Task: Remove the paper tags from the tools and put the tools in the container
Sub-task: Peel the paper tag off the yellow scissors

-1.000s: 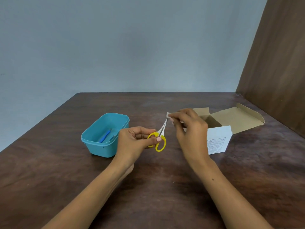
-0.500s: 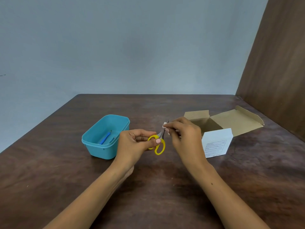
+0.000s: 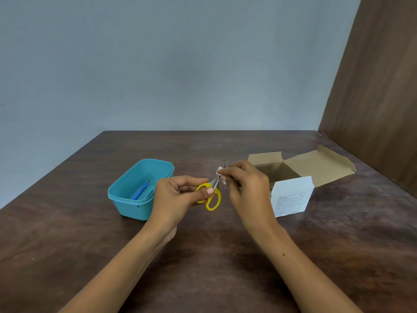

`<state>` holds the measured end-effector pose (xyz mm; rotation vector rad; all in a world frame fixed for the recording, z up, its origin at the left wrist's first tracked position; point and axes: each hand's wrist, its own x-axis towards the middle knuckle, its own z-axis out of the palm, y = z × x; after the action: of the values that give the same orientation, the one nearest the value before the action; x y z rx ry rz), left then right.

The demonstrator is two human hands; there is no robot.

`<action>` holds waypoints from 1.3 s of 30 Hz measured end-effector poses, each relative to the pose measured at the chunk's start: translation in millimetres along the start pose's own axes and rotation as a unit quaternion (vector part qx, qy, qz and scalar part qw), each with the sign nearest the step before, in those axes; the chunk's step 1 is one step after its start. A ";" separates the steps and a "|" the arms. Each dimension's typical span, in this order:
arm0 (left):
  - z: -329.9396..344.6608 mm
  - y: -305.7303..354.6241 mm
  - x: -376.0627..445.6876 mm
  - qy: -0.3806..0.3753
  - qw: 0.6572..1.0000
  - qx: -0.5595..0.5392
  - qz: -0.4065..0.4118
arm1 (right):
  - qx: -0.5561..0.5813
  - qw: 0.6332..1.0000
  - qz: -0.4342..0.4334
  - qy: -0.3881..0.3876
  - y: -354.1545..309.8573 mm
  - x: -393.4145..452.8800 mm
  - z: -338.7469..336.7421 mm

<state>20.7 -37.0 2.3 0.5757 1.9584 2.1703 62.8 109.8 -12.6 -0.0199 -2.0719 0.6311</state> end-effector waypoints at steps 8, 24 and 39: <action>0.1 3.6 -1.2 -0.025 0.999 0.019 0.027 | 0.006 0.997 0.016 0.071 0.0 2.9 -6.5; -5.7 4.7 2.3 -0.068 0.997 -0.024 -0.022 | 0.318 0.916 0.235 0.073 -8.5 9.0 -17.1; -1.2 -6.3 -2.7 -0.012 0.927 0.288 0.240 | 0.265 0.932 0.211 0.128 -11.4 7.9 -18.5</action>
<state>21.8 -38.3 -4.4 1.2781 2.6732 1.7425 75.7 109.8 6.7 -0.2284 -1.5949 1.3623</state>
